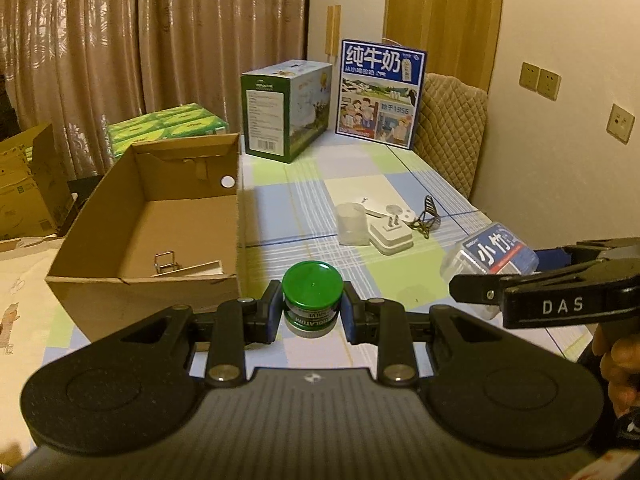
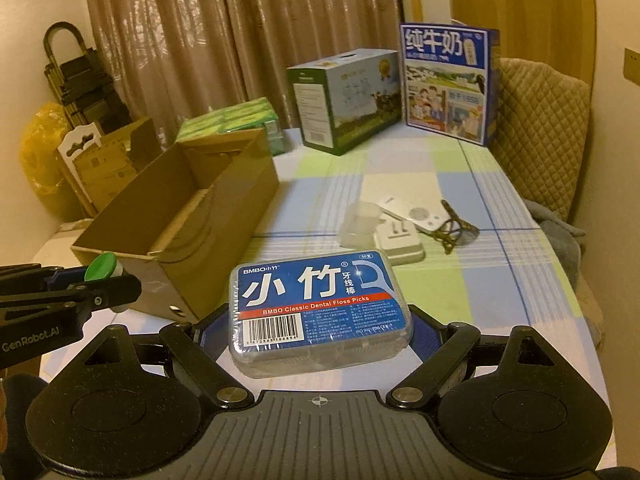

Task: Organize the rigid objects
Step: 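Carry the jar and floss box over the cardboard box with both grippers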

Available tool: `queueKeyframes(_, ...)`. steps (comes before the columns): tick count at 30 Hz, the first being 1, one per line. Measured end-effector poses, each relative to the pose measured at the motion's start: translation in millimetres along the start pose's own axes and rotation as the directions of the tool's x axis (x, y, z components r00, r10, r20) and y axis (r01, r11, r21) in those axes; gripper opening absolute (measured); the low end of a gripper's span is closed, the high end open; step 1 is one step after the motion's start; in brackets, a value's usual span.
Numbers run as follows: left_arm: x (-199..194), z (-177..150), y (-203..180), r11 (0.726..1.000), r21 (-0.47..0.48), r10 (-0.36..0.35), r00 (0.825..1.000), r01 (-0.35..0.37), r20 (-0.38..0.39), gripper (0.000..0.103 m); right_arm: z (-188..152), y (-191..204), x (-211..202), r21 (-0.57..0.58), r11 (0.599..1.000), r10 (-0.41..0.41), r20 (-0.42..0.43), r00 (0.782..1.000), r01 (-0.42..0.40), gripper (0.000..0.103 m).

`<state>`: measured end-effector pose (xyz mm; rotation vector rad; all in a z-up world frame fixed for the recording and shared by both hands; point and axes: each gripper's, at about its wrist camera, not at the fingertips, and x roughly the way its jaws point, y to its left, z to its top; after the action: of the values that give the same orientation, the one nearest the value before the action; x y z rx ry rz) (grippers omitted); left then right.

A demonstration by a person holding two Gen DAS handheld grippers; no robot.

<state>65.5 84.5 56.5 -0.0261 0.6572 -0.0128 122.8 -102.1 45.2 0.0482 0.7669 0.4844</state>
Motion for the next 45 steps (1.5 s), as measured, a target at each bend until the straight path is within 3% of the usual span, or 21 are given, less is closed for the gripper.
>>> queueKeyframes(13, -14, 6, 35, 0.998, -0.035, 0.045, 0.999, -0.045, 0.021, 0.025, 17, 33, 10, -0.043, 0.998, 0.052, 0.010, 0.999, -0.052, 0.085)
queueKeyframes(23, -19, 20, 98, 0.992, -0.052, 0.120, 0.992, -0.119, 0.032, 0.025, 42, 86, 42, -0.128, 0.983, 0.132, 0.009, 0.991, -0.129, 0.085)
queueKeyframes(35, 15, 44, 179, 0.984, -0.081, 0.157, 0.988, -0.157, -0.008, 0.025, 75, 140, 101, -0.197, 0.963, 0.185, -0.008, 0.983, -0.183, 0.085)
queueKeyframes(45, 54, 55, 199, 0.990, -0.054, 0.130, 0.990, -0.132, -0.054, 0.025, 84, 161, 148, -0.218, 0.957, 0.187, -0.046, 0.981, -0.192, 0.085)
